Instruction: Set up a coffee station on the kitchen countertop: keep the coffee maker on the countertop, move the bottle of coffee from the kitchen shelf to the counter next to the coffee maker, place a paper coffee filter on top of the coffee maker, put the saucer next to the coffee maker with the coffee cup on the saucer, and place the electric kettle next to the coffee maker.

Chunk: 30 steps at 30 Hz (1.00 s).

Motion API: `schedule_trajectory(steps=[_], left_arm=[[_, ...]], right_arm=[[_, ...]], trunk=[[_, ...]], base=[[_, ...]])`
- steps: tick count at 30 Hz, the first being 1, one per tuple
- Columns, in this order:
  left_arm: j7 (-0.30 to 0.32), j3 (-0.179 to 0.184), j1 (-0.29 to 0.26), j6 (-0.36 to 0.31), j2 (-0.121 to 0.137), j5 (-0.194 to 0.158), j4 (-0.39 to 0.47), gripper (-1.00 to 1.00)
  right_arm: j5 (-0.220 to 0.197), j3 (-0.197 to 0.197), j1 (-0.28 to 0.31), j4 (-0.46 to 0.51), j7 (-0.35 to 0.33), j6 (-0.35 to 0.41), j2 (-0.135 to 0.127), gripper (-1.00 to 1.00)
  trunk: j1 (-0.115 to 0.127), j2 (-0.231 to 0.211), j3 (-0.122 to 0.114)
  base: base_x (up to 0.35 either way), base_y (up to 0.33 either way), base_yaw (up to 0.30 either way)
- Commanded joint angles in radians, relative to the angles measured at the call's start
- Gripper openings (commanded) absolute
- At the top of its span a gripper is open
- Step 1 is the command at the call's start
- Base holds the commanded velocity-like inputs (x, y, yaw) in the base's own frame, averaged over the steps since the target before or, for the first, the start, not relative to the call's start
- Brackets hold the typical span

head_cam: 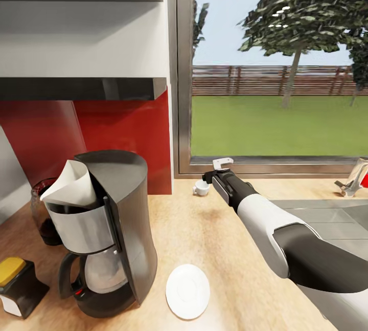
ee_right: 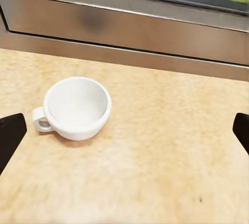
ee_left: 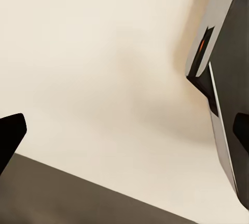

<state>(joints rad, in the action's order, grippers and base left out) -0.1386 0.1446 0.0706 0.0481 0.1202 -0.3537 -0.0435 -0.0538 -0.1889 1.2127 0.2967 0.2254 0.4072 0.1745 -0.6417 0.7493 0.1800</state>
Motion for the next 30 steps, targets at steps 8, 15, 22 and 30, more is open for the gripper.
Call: schedule_trajectory(steps=[8, 15, 22, 30], left_arm=[[-0.001, 0.009, 0.000, 0.005, 0.000, -0.008, -0.001, 1.00], [0.000, 0.008, 0.000, 0.005, -0.001, -0.008, -0.001, 1.00], [-0.001, 0.007, 0.000, 0.005, -0.001, -0.008, -0.002, 1.00], [-0.001, 0.007, 0.000, 0.004, -0.002, -0.008, -0.003, 1.00]], right_arm=[[-0.007, -0.006, 0.001, 0.002, 0.006, 0.004, 0.000, 1.00], [-0.007, -0.006, 0.001, 0.002, 0.006, 0.004, 0.000, 1.00], [-0.007, -0.006, 0.001, 0.002, 0.006, 0.004, 0.000, 1.00], [-0.007, -0.006, 0.001, 0.002, 0.006, 0.003, 0.000, 1.00]], trunk=[[0.000, 0.001, 0.001], [0.000, 0.001, 0.001], [0.000, 0.001, 0.001], [0.000, 0.001, 0.001]], base=[[0.044, 0.000, 0.000], [0.075, 0.000, 0.000], [0.134, 0.000, 0.000], [0.013, -0.001, 0.000]])
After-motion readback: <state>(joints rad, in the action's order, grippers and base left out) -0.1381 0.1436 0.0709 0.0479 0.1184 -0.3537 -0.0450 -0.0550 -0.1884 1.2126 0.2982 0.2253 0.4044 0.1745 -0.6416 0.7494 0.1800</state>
